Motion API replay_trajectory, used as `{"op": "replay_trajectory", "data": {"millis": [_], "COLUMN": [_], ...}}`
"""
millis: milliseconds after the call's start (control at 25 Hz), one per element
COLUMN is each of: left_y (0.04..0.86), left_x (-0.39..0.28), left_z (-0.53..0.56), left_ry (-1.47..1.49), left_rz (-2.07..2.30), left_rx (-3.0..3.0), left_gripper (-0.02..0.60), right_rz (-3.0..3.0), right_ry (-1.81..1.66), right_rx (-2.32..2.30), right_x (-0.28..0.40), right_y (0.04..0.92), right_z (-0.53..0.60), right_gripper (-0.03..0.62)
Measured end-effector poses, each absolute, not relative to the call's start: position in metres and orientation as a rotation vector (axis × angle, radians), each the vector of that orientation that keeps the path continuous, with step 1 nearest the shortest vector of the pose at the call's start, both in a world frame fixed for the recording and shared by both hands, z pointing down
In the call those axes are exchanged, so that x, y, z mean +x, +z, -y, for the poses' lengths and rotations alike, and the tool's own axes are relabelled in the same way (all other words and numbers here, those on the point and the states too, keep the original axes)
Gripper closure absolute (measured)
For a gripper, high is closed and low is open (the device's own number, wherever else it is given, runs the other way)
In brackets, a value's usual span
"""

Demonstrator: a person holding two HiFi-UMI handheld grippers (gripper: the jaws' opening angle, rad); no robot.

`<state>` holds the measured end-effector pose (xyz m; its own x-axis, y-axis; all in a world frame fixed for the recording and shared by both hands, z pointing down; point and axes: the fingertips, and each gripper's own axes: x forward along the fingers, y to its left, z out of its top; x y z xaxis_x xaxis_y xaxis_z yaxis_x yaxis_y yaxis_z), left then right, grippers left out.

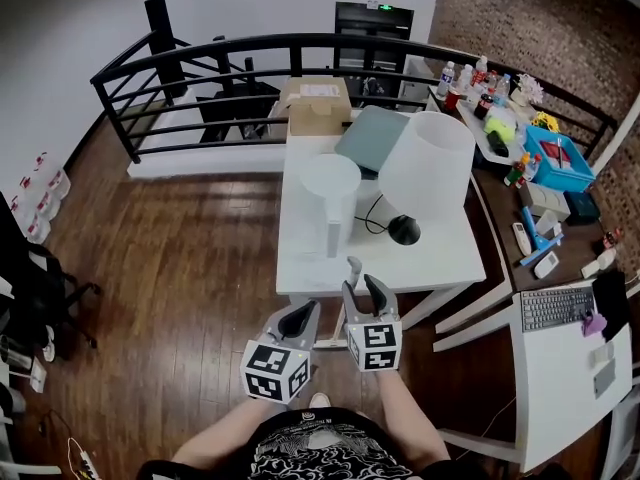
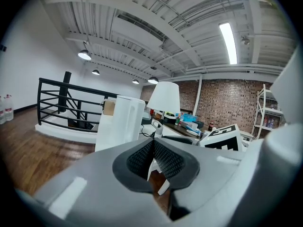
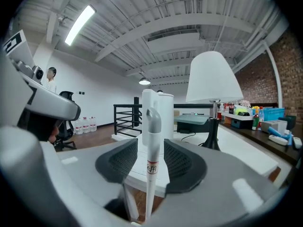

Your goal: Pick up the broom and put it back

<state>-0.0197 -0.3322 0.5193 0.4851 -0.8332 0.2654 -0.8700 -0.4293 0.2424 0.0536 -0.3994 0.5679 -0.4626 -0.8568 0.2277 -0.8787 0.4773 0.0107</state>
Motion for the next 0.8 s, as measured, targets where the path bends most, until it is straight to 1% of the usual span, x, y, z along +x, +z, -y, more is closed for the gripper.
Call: {"op": "replay_trajectory", "data": {"millis": [320,800], "left_y": [0.498,0.468], "left_x": [-0.037,-0.056], "left_z": [0.299,0.231], "left_ry": [0.128,0.087], "left_rz": [1.439,1.439], "left_rx": [2.422,2.490], "left_gripper": [0.577,0.577], "right_rz": [2.564,2.644], "right_ry": [0.095,0.049], "right_rx": [1.572,1.589], "right_x": [0.038,0.005], "right_y": [0.516,0.455], "right_z": [0.345,0.247], "right_gripper": [0.450,0.516]}}
